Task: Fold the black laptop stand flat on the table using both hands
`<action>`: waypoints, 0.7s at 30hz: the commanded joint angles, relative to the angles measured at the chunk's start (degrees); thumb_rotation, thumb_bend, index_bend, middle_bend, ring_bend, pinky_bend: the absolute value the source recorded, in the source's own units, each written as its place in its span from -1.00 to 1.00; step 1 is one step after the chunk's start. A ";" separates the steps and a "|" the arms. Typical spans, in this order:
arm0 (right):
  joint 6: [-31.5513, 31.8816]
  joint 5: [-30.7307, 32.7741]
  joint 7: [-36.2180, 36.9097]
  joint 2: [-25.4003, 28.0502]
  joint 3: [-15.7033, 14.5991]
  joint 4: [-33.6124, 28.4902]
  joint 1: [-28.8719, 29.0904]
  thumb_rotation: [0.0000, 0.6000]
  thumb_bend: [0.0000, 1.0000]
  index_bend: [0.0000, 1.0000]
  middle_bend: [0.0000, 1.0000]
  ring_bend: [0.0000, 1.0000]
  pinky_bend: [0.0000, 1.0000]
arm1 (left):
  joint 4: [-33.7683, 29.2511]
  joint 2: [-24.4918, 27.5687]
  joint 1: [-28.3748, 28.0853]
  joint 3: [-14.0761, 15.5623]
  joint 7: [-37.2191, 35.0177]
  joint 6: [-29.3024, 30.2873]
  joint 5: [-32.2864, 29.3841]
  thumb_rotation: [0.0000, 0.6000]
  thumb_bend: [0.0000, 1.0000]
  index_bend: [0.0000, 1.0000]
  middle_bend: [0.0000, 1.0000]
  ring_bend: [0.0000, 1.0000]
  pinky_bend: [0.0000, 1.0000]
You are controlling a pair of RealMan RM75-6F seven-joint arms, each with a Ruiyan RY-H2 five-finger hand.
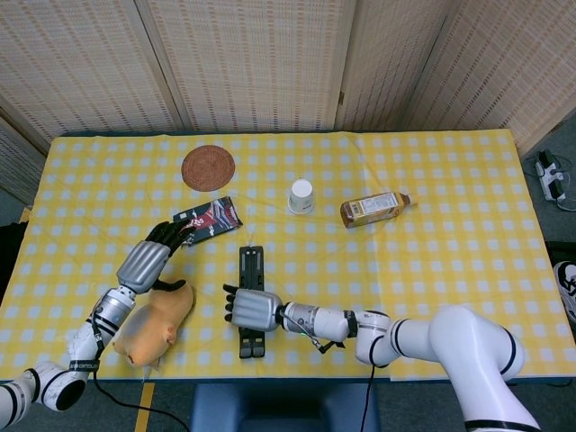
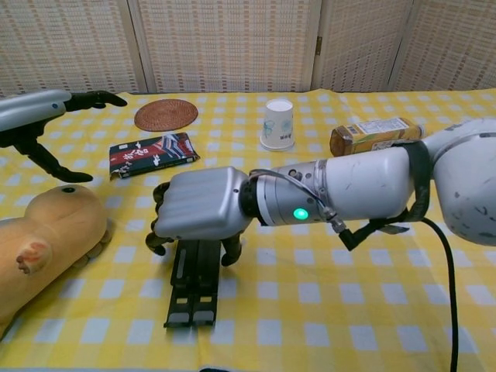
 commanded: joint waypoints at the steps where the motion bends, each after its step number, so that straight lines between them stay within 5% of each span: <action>1: 2.82 4.12 -4.00 2.55 1.74 -4.17 -4.00 1.00 -0.57 -1.00 -0.94 -0.82 -0.93 | -0.69 0.54 0.37 -0.43 0.81 0.99 -0.22 1.00 -0.54 -1.00 -1.00 -1.00 -1.00; 12: 24.86 16.14 -15.28 19.37 1.12 -25.58 -24.59 1.00 -0.57 -1.00 -0.95 -0.80 -0.93 | -6.45 5.92 5.68 -1.80 15.39 8.86 -6.32 1.00 -0.52 -1.00 -1.00 -1.00 -1.00; 21: 39.16 18.03 -7.86 29.74 -2.31 -31.47 -39.31 1.00 -0.57 -1.00 -0.94 -0.78 -0.92 | -8.55 10.20 12.99 -1.03 14.54 17.55 -7.15 1.00 -0.52 -1.00 -1.00 -1.00 -1.00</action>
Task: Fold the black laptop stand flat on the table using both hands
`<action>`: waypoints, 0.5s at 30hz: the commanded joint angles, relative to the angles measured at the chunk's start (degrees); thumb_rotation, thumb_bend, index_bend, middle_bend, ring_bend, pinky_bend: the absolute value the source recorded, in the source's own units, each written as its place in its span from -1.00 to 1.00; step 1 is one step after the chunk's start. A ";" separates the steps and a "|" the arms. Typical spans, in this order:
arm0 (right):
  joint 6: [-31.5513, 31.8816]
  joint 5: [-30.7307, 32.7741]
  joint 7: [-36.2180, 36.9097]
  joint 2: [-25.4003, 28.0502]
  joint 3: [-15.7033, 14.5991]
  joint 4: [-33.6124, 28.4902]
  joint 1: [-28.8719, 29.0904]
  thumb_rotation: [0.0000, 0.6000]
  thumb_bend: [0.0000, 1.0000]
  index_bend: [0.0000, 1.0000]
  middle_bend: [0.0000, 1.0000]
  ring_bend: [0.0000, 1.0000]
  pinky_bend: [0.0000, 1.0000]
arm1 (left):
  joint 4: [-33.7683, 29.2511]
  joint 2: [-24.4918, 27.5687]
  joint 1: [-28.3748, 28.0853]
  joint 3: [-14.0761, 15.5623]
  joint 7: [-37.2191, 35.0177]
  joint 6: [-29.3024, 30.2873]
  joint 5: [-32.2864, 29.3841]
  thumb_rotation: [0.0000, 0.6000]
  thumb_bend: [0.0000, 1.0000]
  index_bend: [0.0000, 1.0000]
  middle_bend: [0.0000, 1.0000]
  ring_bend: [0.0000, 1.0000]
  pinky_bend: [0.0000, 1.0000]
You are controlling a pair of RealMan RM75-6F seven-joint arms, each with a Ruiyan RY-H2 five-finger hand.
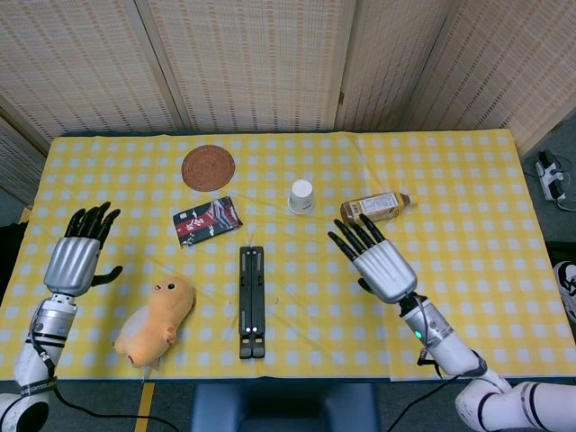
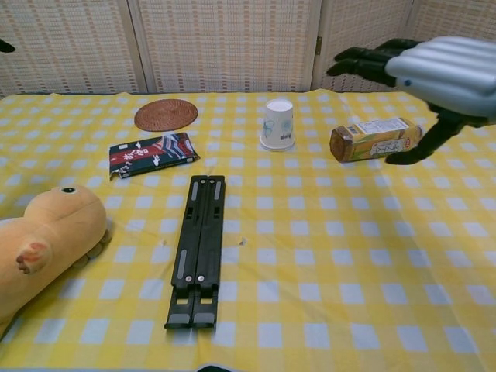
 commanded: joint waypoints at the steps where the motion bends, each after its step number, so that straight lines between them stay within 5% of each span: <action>1: 5.32 1.01 5.45 3.84 -2.22 -1.35 -6.47 1.00 -0.57 -1.00 -0.94 -0.78 -0.92 | -0.58 1.43 3.53 0.85 -0.83 3.65 -0.03 1.00 -0.52 -1.00 -1.00 -1.00 -1.00; 15: 18.59 -3.48 18.92 7.41 -5.23 3.47 -22.70 1.00 -0.57 -1.00 -0.98 -0.81 -0.92 | -2.31 3.36 16.62 8.44 -3.65 15.46 6.96 1.00 -0.52 -1.00 -1.00 -1.00 -1.00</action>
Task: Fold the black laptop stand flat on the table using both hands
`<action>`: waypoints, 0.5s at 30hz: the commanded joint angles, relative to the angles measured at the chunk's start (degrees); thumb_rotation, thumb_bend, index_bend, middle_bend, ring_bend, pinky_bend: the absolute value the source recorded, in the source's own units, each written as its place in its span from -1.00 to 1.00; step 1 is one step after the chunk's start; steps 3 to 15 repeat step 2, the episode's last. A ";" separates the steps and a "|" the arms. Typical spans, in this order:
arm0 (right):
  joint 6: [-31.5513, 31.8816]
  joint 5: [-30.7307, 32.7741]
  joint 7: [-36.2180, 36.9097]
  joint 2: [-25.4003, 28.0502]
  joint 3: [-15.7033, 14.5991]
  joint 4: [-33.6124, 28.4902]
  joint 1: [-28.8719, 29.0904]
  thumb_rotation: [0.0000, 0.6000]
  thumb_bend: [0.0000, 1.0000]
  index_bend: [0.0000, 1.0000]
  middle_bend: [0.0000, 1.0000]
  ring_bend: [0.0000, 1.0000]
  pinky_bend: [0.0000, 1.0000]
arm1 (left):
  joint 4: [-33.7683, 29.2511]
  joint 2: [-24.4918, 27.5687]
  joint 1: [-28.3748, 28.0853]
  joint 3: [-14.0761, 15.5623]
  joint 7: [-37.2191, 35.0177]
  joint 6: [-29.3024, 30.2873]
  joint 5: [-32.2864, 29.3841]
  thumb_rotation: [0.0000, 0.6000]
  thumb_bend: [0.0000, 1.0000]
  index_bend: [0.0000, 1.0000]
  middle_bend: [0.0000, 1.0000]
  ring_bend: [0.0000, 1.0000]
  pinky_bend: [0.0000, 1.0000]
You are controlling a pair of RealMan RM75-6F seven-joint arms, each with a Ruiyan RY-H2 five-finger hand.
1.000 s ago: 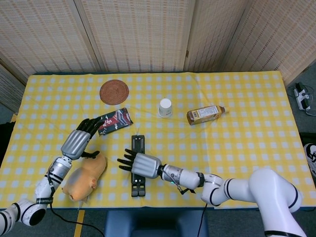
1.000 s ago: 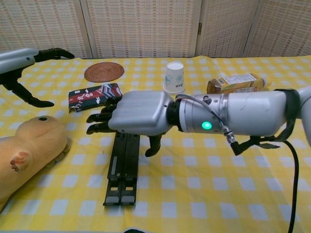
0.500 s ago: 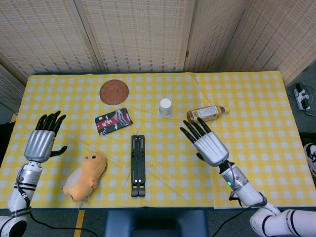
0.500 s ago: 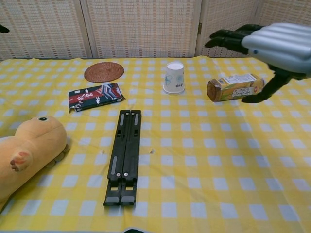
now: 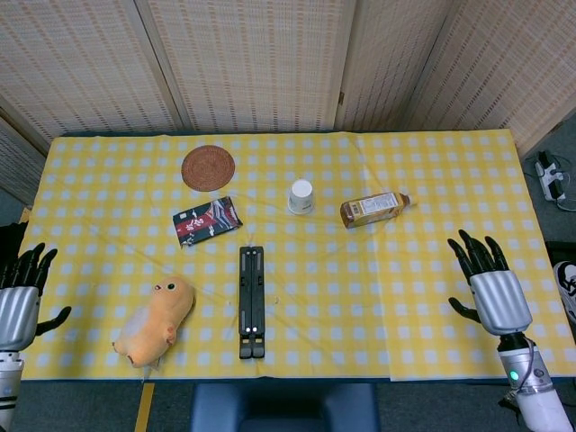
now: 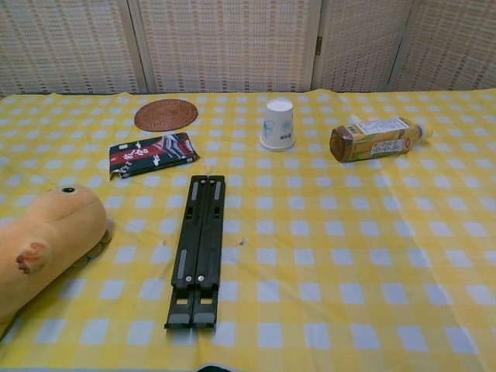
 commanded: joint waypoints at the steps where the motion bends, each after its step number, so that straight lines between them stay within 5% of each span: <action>1: 2.89 -2.04 2.48 0.68 -0.54 0.17 -3.75 1.00 -0.57 -1.00 -0.99 -0.81 -0.92 | -1.05 0.25 2.50 1.82 -0.41 1.83 1.81 1.00 -0.52 -1.00 -1.00 -1.00 -1.00; 15: 3.28 -2.17 2.51 0.76 -0.45 -0.01 -4.32 1.00 -0.57 -1.00 -0.99 -0.81 -0.92 | -1.30 0.30 2.89 2.08 -0.33 2.06 2.22 1.00 -0.52 -1.00 -1.00 -1.00 -1.00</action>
